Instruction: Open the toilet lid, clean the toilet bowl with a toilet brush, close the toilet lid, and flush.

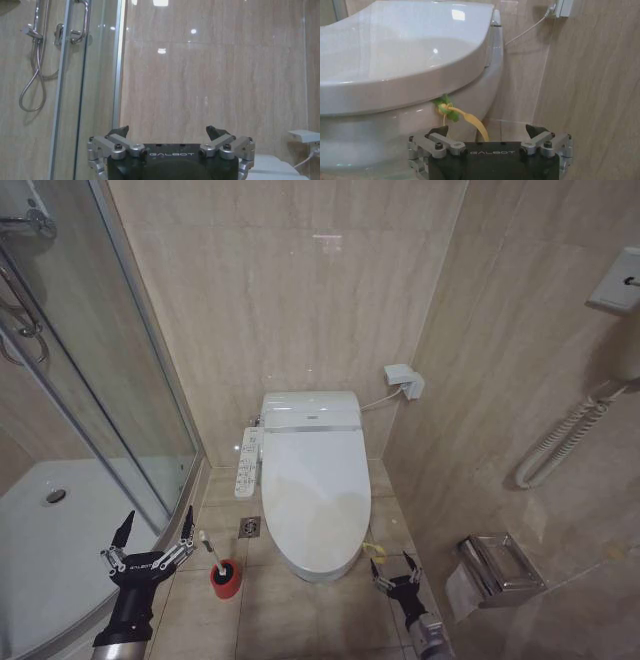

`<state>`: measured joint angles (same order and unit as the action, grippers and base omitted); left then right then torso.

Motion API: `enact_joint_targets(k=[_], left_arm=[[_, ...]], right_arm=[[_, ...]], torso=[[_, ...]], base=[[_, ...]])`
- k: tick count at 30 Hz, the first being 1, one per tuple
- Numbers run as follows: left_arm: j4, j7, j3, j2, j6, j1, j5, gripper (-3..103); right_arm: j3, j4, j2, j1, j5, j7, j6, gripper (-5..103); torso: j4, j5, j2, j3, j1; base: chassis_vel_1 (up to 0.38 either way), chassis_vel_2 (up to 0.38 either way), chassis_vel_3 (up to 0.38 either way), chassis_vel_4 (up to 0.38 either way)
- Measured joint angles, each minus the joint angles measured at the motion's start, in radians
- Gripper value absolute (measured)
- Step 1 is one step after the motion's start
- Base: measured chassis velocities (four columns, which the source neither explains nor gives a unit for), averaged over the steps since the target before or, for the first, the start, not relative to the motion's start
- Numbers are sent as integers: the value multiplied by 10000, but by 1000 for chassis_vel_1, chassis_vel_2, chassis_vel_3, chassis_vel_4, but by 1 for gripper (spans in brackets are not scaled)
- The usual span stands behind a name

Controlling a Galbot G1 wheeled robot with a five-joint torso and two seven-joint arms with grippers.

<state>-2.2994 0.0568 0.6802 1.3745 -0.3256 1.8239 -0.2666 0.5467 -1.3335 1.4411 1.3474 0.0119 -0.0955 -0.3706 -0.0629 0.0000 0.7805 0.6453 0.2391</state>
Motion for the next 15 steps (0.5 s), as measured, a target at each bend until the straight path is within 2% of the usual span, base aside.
enact_joint_targets(k=[15], left_arm=[[0, 1, 0, 0, 0, 0, 0, 100]], right_arm=[[92, 964, -143, -707, -335, 174, -499, 100]], torso=[[0, 0, 0, 0, 0]], base=[[0, 0, 0, 0]])
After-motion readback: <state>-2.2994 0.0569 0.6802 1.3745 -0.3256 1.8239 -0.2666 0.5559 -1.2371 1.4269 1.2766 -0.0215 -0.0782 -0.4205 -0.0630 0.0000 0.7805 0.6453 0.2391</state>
